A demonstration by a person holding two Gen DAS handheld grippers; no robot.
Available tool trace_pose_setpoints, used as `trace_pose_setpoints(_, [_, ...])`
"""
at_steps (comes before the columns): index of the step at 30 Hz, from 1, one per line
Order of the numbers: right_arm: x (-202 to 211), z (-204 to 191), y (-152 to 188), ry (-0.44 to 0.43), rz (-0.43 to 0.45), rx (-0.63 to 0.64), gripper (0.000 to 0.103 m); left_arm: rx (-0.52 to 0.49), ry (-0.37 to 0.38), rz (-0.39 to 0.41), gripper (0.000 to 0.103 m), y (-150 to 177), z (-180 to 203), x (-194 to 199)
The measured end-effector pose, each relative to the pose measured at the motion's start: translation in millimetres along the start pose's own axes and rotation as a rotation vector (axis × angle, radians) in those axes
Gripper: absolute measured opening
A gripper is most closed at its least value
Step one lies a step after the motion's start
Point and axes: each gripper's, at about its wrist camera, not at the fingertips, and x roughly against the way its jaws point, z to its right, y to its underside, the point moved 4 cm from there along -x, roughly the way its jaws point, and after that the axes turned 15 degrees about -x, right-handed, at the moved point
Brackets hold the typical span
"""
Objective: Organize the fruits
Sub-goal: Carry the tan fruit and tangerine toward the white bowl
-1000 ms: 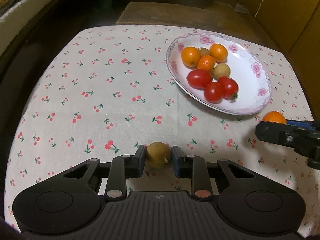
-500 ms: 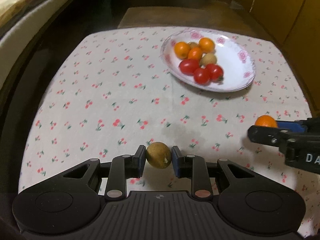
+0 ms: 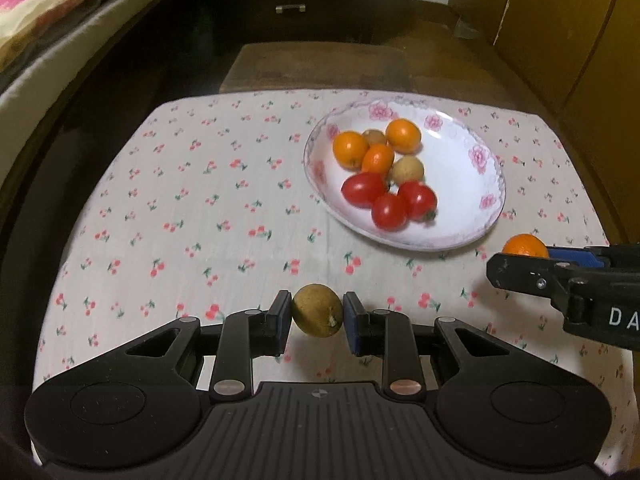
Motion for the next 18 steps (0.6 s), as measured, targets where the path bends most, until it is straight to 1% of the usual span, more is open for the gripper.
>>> trace_pose_setpoints(9, [-10.0,2.4,-20.8,-0.005,0.016,-0.012,0.035,-0.007,-0.019,0.02,0.036,-21.0,-0.5,-7.8])
trace_pose_setpoints(18, [-20.5,2.9,-31.0,-0.005,0.02,-0.018,0.035,-0.01,-0.027,0.031,0.036,-34.2,-0.3,-13.7])
